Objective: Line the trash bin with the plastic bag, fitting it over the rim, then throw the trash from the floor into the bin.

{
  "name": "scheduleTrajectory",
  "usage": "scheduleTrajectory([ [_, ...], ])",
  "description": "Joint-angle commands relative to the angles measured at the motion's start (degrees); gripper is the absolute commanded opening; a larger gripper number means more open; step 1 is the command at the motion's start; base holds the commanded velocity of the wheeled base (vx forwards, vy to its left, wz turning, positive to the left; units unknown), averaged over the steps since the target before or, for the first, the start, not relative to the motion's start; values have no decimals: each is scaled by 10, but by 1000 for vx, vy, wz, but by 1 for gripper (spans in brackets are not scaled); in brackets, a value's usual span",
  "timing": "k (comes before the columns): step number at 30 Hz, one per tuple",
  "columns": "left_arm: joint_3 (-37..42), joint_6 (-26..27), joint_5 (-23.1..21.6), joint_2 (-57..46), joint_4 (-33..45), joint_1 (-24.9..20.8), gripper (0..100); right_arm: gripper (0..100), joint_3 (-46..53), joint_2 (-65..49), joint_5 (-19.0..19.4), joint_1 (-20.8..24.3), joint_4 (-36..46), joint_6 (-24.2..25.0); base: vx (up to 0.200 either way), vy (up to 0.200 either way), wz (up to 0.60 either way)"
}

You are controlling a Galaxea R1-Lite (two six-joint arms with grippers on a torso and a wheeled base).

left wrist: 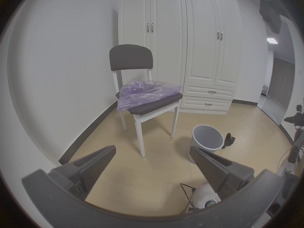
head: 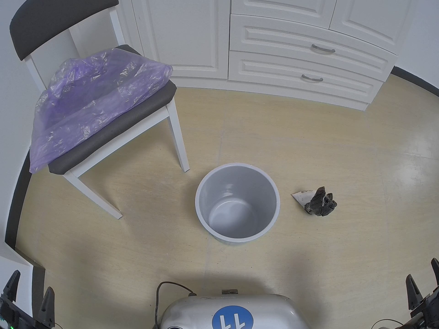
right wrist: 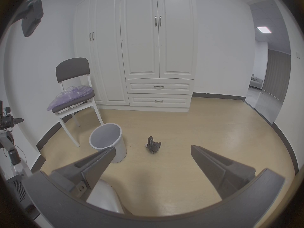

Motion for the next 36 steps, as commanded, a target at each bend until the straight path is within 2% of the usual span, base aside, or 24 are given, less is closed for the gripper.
scheduleTrajectory([
  [1,10,-1,1,-8,0,0,100,100,10,-9,0,0,0,-1,0,0,0],
  [14,10,-1,1,-8,-1,0,100,100,10,-9,1,-1,0,-2,0,0,0],
  [18,10,20,-10,-8,0,1,100,100,10,-8,8,-1,0,-39,0,0,0],
  [24,10,30,-19,-8,1,0,100,100,10,-9,12,0,0,-47,0,0,0],
  [28,10,19,-18,-8,-1,0,100,100,10,-9,9,-1,-1,-27,0,0,0],
  [31,10,-26,-7,-7,-1,0,100,100,10,-9,6,0,0,-2,0,0,0],
  [36,10,-28,4,-7,-2,0,100,100,10,-9,-3,0,-1,5,0,0,0],
])
